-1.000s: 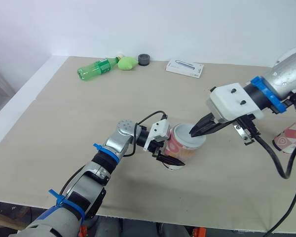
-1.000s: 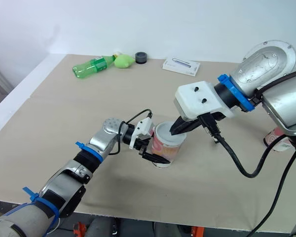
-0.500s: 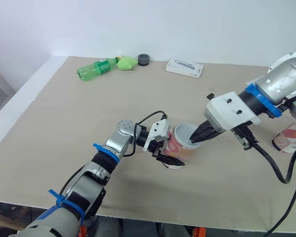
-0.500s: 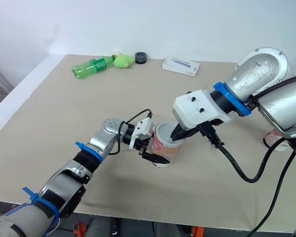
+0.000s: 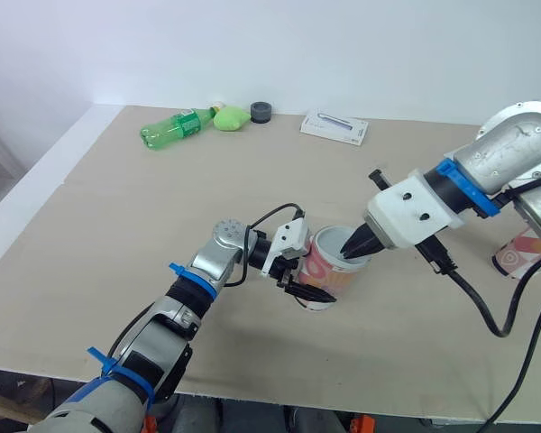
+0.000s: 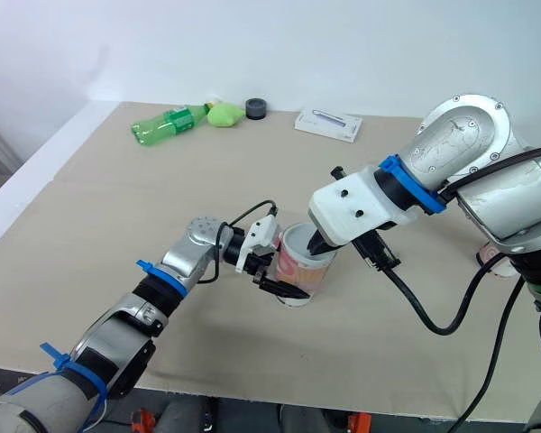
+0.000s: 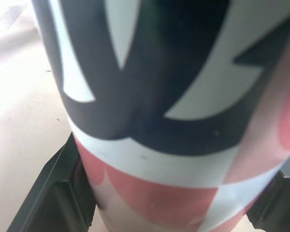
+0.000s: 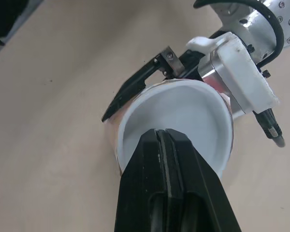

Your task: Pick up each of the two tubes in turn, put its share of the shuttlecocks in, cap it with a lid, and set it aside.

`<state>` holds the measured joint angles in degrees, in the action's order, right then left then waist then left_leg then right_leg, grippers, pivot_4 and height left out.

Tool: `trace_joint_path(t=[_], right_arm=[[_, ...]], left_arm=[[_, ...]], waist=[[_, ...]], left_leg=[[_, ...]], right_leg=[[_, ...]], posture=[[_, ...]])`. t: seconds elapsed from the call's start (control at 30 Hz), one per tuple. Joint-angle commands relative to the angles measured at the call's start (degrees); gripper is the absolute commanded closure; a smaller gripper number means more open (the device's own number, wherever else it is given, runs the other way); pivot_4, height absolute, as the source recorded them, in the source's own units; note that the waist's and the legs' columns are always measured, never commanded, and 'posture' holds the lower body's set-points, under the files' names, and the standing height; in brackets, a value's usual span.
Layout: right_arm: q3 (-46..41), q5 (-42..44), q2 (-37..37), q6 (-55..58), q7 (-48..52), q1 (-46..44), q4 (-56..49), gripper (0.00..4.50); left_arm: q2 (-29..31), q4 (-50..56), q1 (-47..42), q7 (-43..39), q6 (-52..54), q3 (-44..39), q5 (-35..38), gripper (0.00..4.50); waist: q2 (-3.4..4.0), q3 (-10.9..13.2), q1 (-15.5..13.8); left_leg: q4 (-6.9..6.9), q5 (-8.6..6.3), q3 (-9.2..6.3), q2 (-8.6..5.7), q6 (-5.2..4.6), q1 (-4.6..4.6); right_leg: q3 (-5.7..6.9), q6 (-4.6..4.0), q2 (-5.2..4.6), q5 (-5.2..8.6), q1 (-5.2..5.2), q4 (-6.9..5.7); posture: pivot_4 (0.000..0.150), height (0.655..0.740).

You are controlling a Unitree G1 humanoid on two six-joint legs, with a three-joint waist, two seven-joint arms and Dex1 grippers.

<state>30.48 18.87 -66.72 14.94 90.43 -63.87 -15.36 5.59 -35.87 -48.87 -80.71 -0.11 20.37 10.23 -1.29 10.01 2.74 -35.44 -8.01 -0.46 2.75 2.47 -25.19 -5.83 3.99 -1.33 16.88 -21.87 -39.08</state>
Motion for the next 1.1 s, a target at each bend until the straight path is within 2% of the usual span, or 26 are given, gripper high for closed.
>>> trace_joint_path(t=[0.03, 1.1], right_arm=[[3.0, -4.0, 1.3, -0.4, 2.1, 2.3, 0.8, 4.39], [1.9, -9.0, 4.5, -1.0, 2.1, 6.9, -2.2, 4.39]], left_arm=[[0.7, 0.0, 0.7, 0.3, 0.5, 0.2, -1.3, 1.18], [0.5, 0.3, 0.0, 1.0, 3.9, -1.9, 0.5, 1.18]], waist=[[-0.02, 0.0, 0.0], [-0.4, -0.4, 0.0]], left_leg=[[0.0, 0.0, 0.0, 0.0, 0.0, 0.01], [0.03, -0.02, 0.05, 0.05, 0.03, 0.07]], right_leg=[[0.0, -0.01, 0.0, 0.0, 0.0, 0.0], [0.02, -0.1, -0.02, -0.02, 0.0, 0.02]], posture=[[0.15, 0.7203], [0.15, 0.7203]])
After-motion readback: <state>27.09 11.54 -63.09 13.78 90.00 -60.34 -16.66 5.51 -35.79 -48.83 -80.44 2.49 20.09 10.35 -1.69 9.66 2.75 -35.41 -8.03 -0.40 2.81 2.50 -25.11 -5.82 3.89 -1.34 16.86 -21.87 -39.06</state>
